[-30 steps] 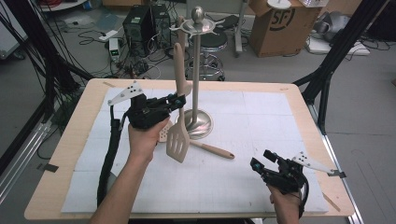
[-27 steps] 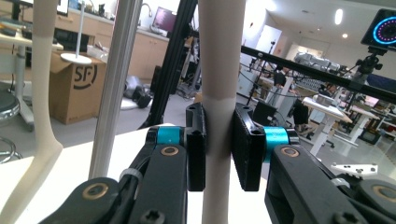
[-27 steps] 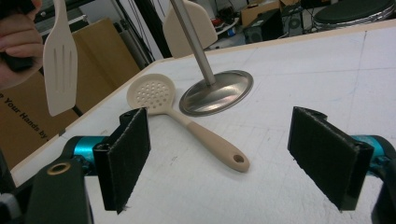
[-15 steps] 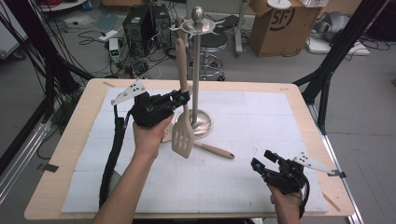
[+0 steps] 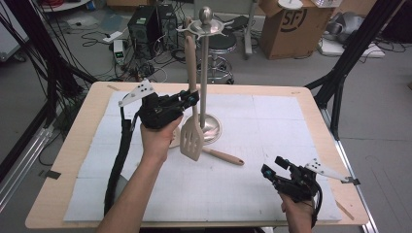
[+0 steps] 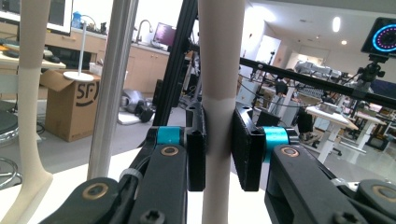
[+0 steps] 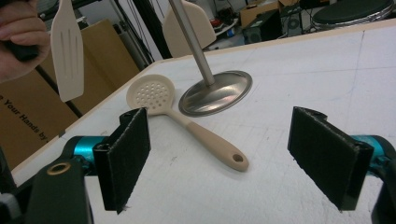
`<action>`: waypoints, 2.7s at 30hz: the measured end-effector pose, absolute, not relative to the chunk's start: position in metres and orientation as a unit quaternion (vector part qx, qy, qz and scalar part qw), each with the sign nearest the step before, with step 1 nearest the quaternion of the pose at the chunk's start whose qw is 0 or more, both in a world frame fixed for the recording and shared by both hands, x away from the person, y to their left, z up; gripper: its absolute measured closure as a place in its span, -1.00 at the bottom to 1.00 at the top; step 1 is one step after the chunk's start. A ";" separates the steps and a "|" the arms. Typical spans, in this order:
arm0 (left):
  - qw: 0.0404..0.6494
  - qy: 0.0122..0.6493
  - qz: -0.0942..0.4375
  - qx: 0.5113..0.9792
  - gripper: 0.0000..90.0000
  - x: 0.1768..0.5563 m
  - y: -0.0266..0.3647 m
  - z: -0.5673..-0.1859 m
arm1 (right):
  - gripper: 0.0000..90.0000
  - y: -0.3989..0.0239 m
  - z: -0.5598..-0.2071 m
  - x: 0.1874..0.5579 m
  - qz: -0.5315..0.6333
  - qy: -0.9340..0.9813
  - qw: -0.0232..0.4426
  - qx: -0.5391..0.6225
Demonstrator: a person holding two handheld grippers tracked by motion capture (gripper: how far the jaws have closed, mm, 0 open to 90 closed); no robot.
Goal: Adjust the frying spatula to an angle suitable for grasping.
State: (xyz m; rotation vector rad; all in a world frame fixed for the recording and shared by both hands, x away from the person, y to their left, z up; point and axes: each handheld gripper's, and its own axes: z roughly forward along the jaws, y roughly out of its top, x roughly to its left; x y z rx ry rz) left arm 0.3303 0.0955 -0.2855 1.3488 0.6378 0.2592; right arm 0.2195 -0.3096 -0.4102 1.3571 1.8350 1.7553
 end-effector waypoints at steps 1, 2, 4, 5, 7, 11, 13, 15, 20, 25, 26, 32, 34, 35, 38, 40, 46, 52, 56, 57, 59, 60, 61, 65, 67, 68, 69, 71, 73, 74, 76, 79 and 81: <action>0.726 0.289 0.117 0.613 0.72 0.330 0.095 -0.286 | -0.56 -0.310 -0.410 0.220 0.605 0.632 0.133 0.466; 0.723 0.290 0.121 0.615 0.72 0.330 0.094 -0.286 | -0.56 -0.310 -0.410 0.220 0.605 0.631 0.133 0.467; 0.717 0.289 0.122 0.622 0.72 0.331 0.093 -0.286 | -0.56 -0.310 -0.410 0.219 0.605 0.630 0.132 0.468; 0.716 0.290 0.123 0.622 0.72 0.331 0.092 -0.286 | -0.56 -0.311 -0.410 0.219 0.605 0.630 0.131 0.469; 0.714 0.292 0.123 0.625 0.72 0.331 0.091 -0.286 | -0.56 -0.311 -0.410 0.219 0.606 0.630 0.132 0.468; 0.707 0.296 0.126 0.630 0.73 0.333 0.090 -0.285 | -0.56 -0.311 -0.410 0.219 0.607 0.629 0.132 0.468; 0.705 0.300 0.126 0.630 0.73 0.335 0.089 -0.285 | -0.56 -0.312 -0.410 0.219 0.606 0.629 0.133 0.468; 0.703 0.306 0.129 0.629 0.72 0.337 0.090 -0.285 | -0.56 -0.312 -0.410 0.219 0.608 0.629 0.136 0.466; 0.700 0.309 0.129 0.631 0.72 0.340 0.090 -0.284 | -0.56 -0.312 -0.409 0.218 0.608 0.628 0.132 0.468; 0.698 0.306 0.129 0.635 0.72 0.342 0.088 -0.280 | -0.56 -0.312 -0.409 0.219 0.608 0.628 0.133 0.468; 0.695 0.306 0.131 0.637 0.72 0.342 0.087 -0.279 | -0.56 -0.312 -0.409 0.219 0.608 0.628 0.133 0.468; 0.686 0.315 0.129 0.643 0.72 0.345 0.085 -0.279 | -0.56 -0.313 -0.409 0.218 0.609 0.627 0.133 0.468; 0.682 0.318 0.128 0.646 0.72 0.347 0.084 -0.280 | -0.56 -0.313 -0.409 0.218 0.610 0.626 0.135 0.467; 0.682 0.318 0.127 0.646 0.72 0.347 0.084 -0.281 | -0.56 -0.313 -0.409 0.218 0.610 0.626 0.133 0.467; 0.682 0.320 0.127 0.645 0.72 0.348 0.083 -0.281 | -0.56 -0.313 -0.409 0.218 0.611 0.624 0.134 0.469; 0.681 0.321 0.127 0.646 0.72 0.349 0.082 -0.281 | -0.56 -0.314 -0.409 0.218 0.610 0.625 0.134 0.469; 0.689 0.317 0.118 0.641 0.69 0.351 0.081 -0.286 | -0.56 -0.314 -0.409 0.218 0.611 0.625 0.136 0.466; 0.703 0.330 0.104 0.622 0.32 0.356 0.084 -0.291 | -0.56 -0.314 -0.409 0.217 0.610 0.625 0.135 0.467; 0.708 0.334 0.103 0.613 0.19 0.356 0.088 -0.293 | -0.56 -0.314 -0.409 0.217 0.610 0.625 0.134 0.468; 0.710 0.339 0.102 0.609 0.17 0.356 0.090 -0.293 | -0.56 -0.314 -0.409 0.217 0.610 0.625 0.134 0.468; 0.719 0.340 0.102 0.598 0.16 0.354 0.094 -0.294 | -0.56 -0.314 -0.409 0.217 0.609 0.627 0.135 0.466; 0.725 0.336 0.097 0.593 0.18 0.353 0.095 -0.295 | -0.56 -0.314 -0.409 0.217 0.609 0.627 0.133 0.467; 0.729 0.332 0.094 0.592 0.20 0.353 0.096 -0.295 | -0.56 -0.313 -0.409 0.217 0.609 0.628 0.134 0.465; 0.743 0.322 0.086 0.580 0.17 0.349 0.094 -0.292 | -0.56 -0.312 -0.409 0.218 0.608 0.629 0.134 0.465; 0.750 0.319 0.086 0.573 0.16 0.349 0.094 -0.291 | -0.56 -0.311 -0.409 0.218 0.608 0.629 0.134 0.464; 0.751 0.317 0.088 0.572 0.16 0.348 0.094 -0.290 | -0.56 -0.311 -0.409 0.218 0.608 0.630 0.135 0.464; 0.753 0.314 0.089 0.571 0.15 0.347 0.093 -0.289 | -0.56 -0.312 -0.409 0.218 0.608 0.629 0.134 0.465; 0.754 0.309 0.089 0.573 0.16 0.345 0.092 -0.288 | -0.56 -0.312 -0.409 0.218 0.608 0.629 0.136 0.465; 0.755 0.305 0.089 0.574 0.16 0.343 0.090 -0.287 | -0.56 -0.313 -0.409 0.218 0.608 0.628 0.136 0.466; 0.757 0.302 0.090 0.573 0.17 0.342 0.089 -0.287 | -0.56 -0.313 -0.409 0.218 0.608 0.629 0.135 0.465; 0.760 0.299 0.087 0.570 0.17 0.340 0.087 -0.285 | -0.56 -0.313 -0.409 0.219 0.608 0.629 0.137 0.465; 0.762 0.295 0.086 0.570 0.17 0.338 0.084 -0.283 | -0.56 -0.313 -0.409 0.219 0.608 0.629 0.138 0.464; 0.763 0.291 0.088 0.570 0.17 0.337 0.082 -0.281 | -0.56 -0.313 -0.408 0.219 0.608 0.629 0.137 0.465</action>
